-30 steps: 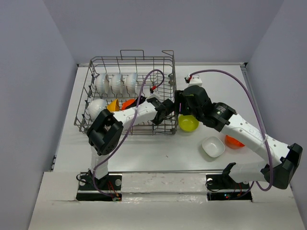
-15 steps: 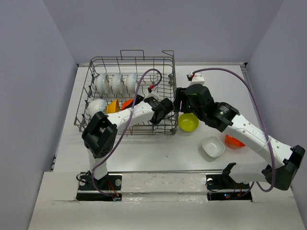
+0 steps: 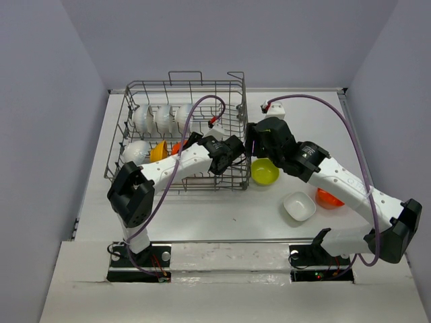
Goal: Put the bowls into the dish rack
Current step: Insert the bowl into the dish rack.
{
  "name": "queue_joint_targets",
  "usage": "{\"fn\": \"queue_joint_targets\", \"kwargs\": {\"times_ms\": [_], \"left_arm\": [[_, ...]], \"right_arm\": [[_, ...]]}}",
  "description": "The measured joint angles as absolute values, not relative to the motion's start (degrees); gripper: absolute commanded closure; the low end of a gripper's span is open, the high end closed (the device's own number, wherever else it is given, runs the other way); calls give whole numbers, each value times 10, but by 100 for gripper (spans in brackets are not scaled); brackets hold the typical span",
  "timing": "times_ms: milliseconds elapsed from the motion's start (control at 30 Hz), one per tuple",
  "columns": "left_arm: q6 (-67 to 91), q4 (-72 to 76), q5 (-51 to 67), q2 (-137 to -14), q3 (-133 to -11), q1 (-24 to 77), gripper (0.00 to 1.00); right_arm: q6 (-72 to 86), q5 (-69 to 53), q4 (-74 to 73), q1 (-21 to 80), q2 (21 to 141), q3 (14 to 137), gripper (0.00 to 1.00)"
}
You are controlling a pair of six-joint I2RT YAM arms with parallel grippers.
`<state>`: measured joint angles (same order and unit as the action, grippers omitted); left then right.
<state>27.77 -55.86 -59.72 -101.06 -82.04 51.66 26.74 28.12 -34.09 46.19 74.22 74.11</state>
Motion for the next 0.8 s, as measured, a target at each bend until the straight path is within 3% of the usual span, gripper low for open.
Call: {"fn": "queue_joint_targets", "kwargs": {"times_ms": [800], "left_arm": [[203, -522, -573, -956, -850, 500, 44]], "right_arm": [[252, 289, -344, 462, 755, 831, 32]]}}
